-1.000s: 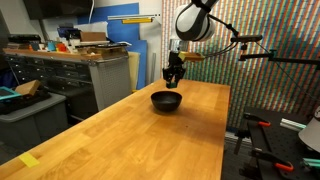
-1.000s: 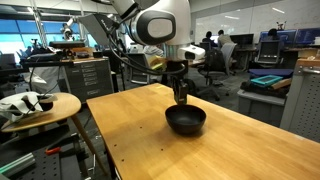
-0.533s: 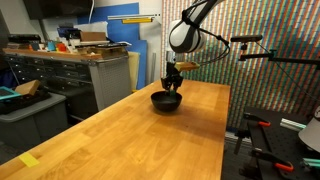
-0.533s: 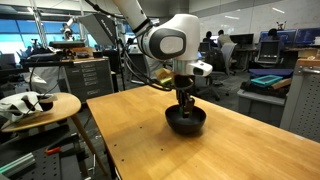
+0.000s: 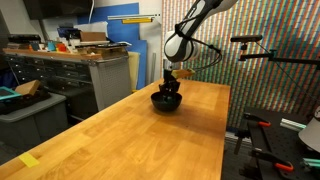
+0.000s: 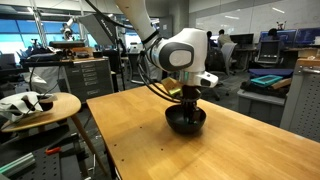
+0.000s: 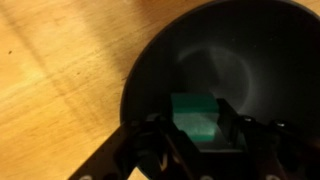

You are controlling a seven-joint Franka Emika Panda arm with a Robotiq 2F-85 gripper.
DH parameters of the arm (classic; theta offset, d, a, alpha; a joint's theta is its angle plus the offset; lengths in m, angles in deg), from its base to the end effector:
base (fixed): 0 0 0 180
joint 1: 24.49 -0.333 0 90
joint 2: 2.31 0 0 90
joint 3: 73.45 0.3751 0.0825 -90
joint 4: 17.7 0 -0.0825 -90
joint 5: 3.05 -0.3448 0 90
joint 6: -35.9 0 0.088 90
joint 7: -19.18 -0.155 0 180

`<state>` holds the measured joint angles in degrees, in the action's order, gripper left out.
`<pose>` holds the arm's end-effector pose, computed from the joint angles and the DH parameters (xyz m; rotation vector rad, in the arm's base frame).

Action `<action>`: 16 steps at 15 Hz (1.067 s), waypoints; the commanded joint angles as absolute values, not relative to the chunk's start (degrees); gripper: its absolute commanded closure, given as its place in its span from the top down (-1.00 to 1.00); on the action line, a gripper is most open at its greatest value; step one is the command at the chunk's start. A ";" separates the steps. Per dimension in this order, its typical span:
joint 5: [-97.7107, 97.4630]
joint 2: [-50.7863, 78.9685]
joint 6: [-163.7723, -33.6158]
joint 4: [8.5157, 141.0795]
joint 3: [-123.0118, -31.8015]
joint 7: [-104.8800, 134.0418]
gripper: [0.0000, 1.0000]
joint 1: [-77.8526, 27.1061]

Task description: Place the green block inside the bowl

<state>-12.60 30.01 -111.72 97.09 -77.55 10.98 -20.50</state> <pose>0.6108 -0.0833 0.2077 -3.0239 0.6340 -0.0191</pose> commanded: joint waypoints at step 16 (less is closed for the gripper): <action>-9.46 20.35 -107.74 98.04 -76.64 17.30 1.00 -20.46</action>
<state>-11.49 25.71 -110.27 94.83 -77.16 14.81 -20.55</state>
